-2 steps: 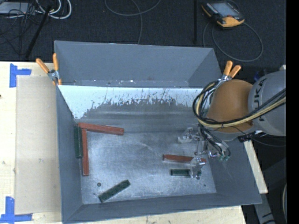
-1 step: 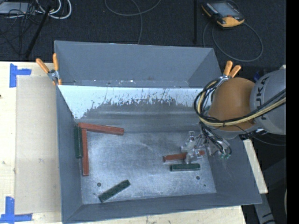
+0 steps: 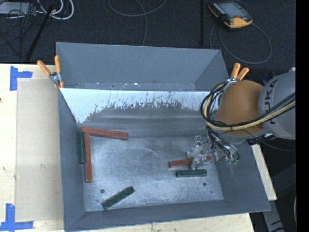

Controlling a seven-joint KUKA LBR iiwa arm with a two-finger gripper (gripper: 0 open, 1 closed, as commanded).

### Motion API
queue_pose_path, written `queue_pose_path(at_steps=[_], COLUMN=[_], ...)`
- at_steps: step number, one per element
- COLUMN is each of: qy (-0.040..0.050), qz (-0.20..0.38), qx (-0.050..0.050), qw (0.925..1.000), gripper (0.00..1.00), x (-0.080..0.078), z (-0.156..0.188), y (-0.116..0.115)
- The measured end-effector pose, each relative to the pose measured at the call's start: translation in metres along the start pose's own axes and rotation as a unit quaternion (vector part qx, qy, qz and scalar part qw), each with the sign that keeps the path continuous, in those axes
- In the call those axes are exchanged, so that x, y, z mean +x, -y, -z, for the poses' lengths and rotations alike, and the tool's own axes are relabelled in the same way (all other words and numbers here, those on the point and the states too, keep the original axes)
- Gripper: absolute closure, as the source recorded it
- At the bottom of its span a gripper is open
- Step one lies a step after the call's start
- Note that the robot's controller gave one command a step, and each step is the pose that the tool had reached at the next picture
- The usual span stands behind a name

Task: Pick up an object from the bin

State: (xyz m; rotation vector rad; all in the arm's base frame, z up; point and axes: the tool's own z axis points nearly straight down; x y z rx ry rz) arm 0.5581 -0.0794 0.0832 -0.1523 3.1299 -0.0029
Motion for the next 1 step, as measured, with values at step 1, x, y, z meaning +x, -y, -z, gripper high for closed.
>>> queue_pose_path(at_steps=[1], qy=[-0.0024], qz=[0.000], qx=[-0.001], qw=[1.0000], gripper=[1.00], x=[0.0010], z=[0.0032], y=[-0.0004])
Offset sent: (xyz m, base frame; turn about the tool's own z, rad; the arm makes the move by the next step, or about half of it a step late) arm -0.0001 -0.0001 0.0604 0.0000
